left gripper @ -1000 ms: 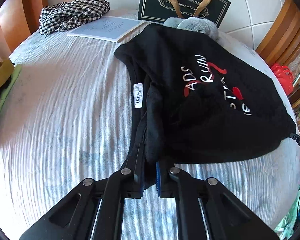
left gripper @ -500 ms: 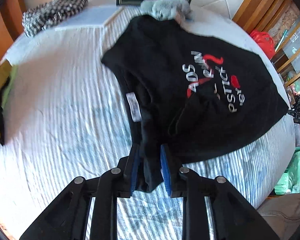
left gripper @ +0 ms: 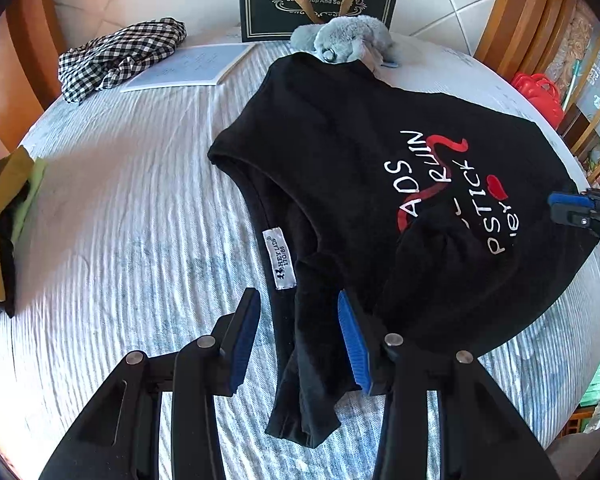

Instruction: Fold clothes

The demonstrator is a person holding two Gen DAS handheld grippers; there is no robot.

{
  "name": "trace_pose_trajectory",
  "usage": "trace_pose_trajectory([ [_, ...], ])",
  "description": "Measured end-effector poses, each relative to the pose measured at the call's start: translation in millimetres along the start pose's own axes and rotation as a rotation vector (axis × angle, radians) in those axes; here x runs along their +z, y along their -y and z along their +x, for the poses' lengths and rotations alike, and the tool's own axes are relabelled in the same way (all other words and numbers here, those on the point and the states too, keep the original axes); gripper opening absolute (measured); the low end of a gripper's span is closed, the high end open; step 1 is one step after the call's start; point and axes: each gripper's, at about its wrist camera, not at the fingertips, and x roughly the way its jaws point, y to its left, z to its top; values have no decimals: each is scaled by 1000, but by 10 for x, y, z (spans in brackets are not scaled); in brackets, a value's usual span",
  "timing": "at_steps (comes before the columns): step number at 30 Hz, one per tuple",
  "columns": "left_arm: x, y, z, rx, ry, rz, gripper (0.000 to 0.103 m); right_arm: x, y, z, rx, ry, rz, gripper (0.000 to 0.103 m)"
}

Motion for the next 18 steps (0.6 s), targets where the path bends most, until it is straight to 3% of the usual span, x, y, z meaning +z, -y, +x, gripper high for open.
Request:
trace_pose_trajectory([
  [6, -83, 105, 173, -20, -4, 51, 41, 267, -462, 606, 55, -63, -66, 30],
  [7, -73, 112, 185, -28, 0, 61, 41, 302, -502, 679, 53, -73, -69, 34],
  [8, -64, 123, 205, -34, -1, 69, 30, 336, -541, 752, 52, -82, -72, 44],
  [9, -55, 134, 226, -39, -3, 77, 11, 366, -589, 828, 58, -94, -75, 50],
  [10, -55, 112, 231, -41, -5, 72, 7, 377, -626, 883, 67, -110, -87, 53],
  [11, -55, 90, 236, -43, -8, 66, 6, 387, -663, 938, 75, -126, -99, 48],
  [12, -55, 69, 241, -45, -11, 61, 6, 398, -700, 992, 83, -143, -111, 34],
  [13, -55, 47, 246, -46, -14, 56, 6, 409, -746, 1035, 64, -159, -139, 6],
  [15, -56, 3, 255, -50, -20, 45, 6, 466, -778, 941, 51, -83, -131, 6],
  [17, -60, -49, 259, -57, -23, 31, 6, 561, -594, 755, 53, 31, -5, 6],
  [18, -63, -73, 274, -51, -28, 26, 6, 590, -445, 747, 35, 42, 68, 6],
])
